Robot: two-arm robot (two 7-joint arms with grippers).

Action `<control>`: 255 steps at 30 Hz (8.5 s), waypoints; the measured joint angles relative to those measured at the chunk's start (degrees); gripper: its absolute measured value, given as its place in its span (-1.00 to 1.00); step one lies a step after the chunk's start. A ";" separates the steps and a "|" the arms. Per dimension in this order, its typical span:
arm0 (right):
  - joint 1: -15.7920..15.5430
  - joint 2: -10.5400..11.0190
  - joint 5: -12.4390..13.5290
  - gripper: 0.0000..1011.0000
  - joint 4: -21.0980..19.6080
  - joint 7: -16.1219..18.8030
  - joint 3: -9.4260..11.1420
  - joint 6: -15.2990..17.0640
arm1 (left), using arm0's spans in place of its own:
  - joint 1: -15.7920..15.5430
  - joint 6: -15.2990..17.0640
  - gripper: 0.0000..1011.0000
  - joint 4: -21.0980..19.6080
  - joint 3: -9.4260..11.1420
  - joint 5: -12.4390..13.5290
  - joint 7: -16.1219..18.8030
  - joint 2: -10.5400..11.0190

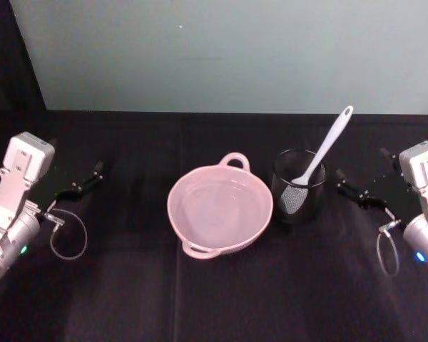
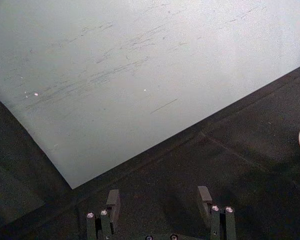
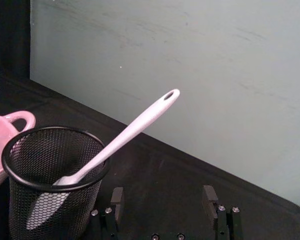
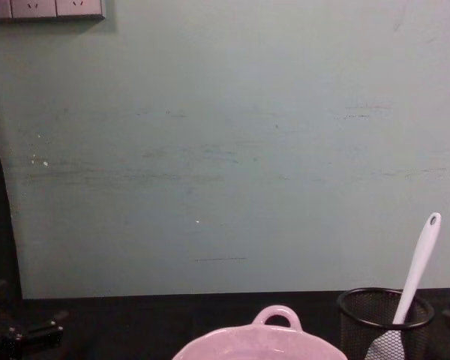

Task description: Use the one hand to pick up the spoon and stir the clear water in the bowl.

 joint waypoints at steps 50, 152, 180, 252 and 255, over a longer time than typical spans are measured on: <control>10.02 -7.72 42.26 0.98 8.85 21.85 9.81 23.05 | 0.00 0.00 1.00 0.00 0.00 0.00 0.00 0.00; 17.27 -3.18 22.06 -0.74 -10.68 30.10 -3.79 18.45 | 0.00 0.00 1.00 0.00 0.00 0.00 0.00 0.00; 13.02 -8.45 15.37 -0.74 -2.27 33.46 -6.65 11.08 | 0.00 0.00 1.00 0.00 0.00 0.00 0.00 0.00; 11.86 -9.56 13.72 -0.75 -5.26 31.20 -1.90 10.78 | 0.00 0.00 1.00 0.00 0.00 0.00 0.00 0.00; 12.51 -10.54 12.66 -0.75 -3.46 31.34 -2.96 9.79 | 0.00 0.00 1.00 0.00 0.00 0.00 0.00 0.00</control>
